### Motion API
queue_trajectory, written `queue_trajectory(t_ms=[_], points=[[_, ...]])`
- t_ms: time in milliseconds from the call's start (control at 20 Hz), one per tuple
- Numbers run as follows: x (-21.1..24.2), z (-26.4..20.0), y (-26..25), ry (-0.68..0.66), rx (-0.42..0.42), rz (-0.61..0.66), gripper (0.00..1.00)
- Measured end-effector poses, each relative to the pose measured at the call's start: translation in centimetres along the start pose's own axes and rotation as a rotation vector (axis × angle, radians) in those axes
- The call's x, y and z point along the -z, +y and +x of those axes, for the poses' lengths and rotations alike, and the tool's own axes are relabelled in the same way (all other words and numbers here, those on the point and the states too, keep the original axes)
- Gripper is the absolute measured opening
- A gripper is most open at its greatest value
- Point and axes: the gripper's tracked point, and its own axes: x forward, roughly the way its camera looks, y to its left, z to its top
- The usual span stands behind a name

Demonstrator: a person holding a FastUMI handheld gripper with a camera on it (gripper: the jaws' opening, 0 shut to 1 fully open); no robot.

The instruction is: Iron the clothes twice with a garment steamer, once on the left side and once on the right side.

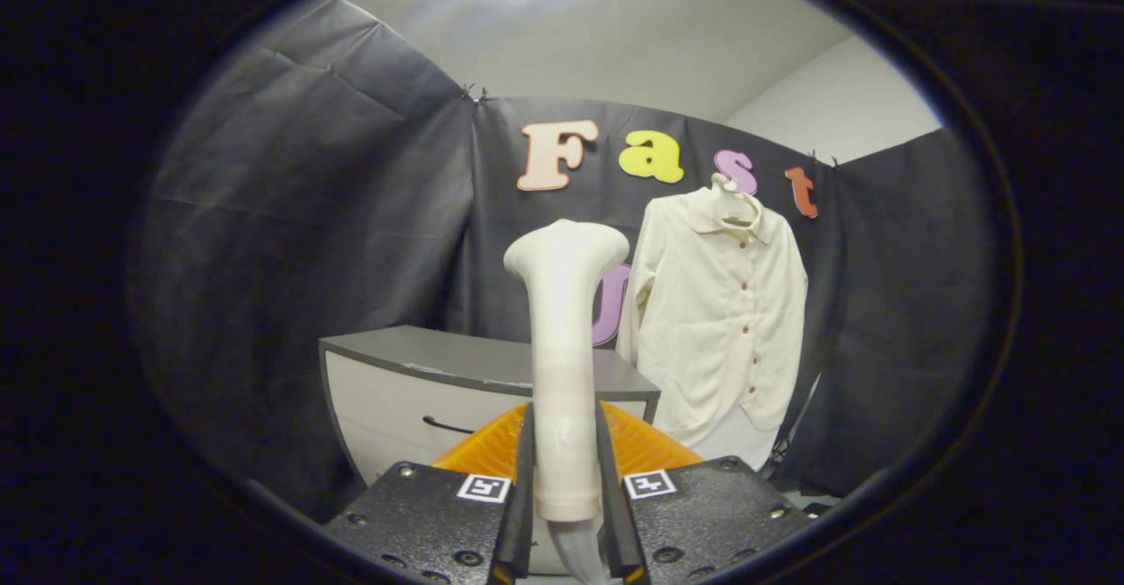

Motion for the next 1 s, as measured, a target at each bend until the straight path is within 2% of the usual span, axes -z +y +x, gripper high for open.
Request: queue_trajectory(t_ms=[600,1000], points=[[0.08,-0.04,0.45,0.004,-0.011,0.026,0.33],[0.76,0.16,-0.01,0.015,-0.014,0.087,0.33]])
